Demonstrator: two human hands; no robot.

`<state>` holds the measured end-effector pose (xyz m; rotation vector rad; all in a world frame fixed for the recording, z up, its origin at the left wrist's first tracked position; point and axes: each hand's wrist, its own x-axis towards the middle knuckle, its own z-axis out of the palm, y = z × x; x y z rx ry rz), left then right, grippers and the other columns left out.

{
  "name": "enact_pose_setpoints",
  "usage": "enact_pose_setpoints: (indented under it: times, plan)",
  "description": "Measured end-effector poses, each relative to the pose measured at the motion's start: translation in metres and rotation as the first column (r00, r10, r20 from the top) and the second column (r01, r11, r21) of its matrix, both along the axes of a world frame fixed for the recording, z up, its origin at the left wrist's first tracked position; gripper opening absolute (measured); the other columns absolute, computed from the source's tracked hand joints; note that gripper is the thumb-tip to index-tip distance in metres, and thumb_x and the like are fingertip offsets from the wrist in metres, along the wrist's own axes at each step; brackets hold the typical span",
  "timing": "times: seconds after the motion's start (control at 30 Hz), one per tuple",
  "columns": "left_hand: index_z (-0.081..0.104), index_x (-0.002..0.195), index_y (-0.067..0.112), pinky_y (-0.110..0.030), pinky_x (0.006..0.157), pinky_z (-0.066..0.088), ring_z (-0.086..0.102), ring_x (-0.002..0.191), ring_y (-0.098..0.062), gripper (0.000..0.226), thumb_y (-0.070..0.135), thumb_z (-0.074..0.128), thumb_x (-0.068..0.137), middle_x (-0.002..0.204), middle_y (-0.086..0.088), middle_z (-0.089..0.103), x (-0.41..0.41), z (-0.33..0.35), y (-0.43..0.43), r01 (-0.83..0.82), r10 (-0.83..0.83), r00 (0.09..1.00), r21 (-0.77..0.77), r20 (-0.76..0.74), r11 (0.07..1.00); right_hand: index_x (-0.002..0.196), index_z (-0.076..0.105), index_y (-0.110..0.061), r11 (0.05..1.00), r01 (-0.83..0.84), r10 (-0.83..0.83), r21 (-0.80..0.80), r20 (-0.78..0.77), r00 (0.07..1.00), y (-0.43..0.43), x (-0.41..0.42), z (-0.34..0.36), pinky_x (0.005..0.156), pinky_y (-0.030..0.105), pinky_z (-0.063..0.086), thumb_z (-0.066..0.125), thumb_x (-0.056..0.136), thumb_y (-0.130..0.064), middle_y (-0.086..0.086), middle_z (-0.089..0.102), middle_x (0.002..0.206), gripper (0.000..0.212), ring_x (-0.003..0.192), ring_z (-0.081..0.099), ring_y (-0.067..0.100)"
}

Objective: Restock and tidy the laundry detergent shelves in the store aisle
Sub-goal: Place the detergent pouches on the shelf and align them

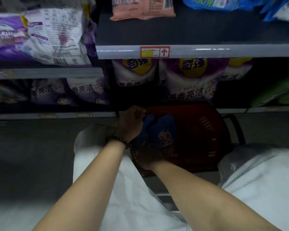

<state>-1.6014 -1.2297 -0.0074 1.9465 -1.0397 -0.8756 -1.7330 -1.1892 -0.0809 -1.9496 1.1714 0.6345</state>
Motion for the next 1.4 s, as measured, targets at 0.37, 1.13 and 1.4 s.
enact_pose_setpoints:
  times: [0.37,1.13,1.4]
  plan:
    - [0.072,0.105,0.015,-0.037,0.081,0.056,0.072,0.094,-0.027,0.017,0.028,0.061,0.104,0.101,-0.009,0.076,-0.010,0.005,0.001,0.065,-0.065,0.998,0.013,0.011,0.998,0.155,0.045,-0.009,0.980,0.168,-0.168,-0.105,0.008,0.986,0.011,0.018,-0.014,0.113,0.042,0.042,0.042,0.112,-0.027,0.017,0.052,0.154,0.047,0.141,0.050,0.035]
    - [0.047,0.153,0.015,-0.009,0.100,0.022,0.040,0.137,-0.007,0.094,0.082,0.044,0.088,0.145,0.011,0.043,-0.040,0.074,0.031,0.570,-0.614,0.775,0.254,0.150,0.781,0.079,0.069,-0.024,0.632,0.773,-0.508,-0.045,0.729,0.458,-0.048,-0.113,0.224,0.073,0.039,0.057,0.078,0.074,-0.020,-0.006,0.074,0.077,0.011,0.078,0.070,0.014]
    - [0.065,0.125,0.023,-0.026,0.086,0.061,0.075,0.106,-0.016,0.056,0.014,0.091,0.077,0.115,0.006,0.078,-0.115,0.093,0.077,0.442,-0.442,0.869,-0.055,-0.223,0.895,0.079,0.068,-0.025,0.556,0.831,-0.444,-0.005,0.843,0.303,-0.044,-0.137,0.331,0.068,0.043,0.064,0.083,0.080,-0.010,0.000,0.073,0.060,0.020,0.064,0.074,0.019]
